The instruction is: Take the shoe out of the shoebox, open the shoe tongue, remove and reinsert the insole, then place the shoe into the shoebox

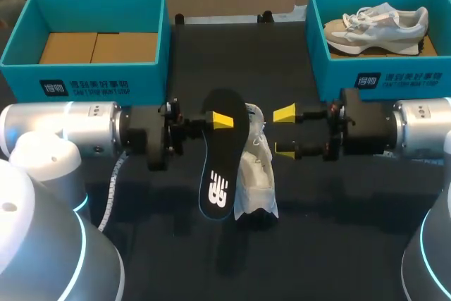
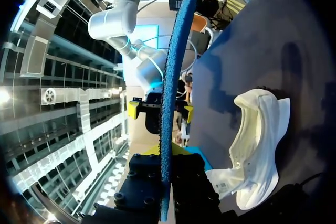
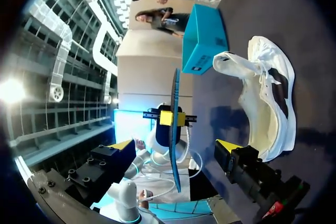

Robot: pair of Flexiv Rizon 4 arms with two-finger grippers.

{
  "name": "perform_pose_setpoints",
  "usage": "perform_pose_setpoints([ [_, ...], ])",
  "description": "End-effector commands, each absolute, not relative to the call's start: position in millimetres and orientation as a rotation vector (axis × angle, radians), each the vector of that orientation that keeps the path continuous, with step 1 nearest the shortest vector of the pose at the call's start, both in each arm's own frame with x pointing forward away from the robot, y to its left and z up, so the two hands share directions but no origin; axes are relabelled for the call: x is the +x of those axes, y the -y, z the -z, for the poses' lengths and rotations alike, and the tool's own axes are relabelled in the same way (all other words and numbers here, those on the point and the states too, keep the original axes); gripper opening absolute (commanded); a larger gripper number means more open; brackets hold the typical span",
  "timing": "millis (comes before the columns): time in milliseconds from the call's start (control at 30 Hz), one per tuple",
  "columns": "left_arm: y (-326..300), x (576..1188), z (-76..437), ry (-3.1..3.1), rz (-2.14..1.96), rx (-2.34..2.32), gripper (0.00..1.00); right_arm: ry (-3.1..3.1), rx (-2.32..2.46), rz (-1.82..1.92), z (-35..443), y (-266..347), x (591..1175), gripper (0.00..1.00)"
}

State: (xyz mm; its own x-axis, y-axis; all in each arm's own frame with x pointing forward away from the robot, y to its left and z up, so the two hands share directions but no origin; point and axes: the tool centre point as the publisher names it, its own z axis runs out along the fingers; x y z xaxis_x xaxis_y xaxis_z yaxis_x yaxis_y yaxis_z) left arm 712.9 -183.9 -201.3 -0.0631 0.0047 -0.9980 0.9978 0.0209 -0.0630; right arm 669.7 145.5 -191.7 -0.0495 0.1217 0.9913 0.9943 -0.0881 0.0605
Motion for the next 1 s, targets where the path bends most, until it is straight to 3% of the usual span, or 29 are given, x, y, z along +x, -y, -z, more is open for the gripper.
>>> perform_pose_setpoints([
  [33, 184.5, 711.7, 201.3, -1.27, 1.234, 1.165, 0.0, 1.338, -1.289, 1.236, 189.8, -127.4, 668.5, 1.0],
  [433, 184.5, 711.7, 201.3, -1.27, 1.234, 1.165, 0.0, 1.358, -1.234, 1.204, 192.0, -87.4, 663.4, 1.0],
  [833, 184.5, 711.7, 201.3, -1.27, 1.234, 1.165, 0.0, 1.366, -1.244, 1.192, 191.3, -85.8, 663.1, 1.0],
  [1000, 184.5, 711.7, 201.3, -1.27, 1.234, 1.165, 0.0, 1.798, -1.165, 1.28, 183.2, -86.7, 666.7, 1.0],
])
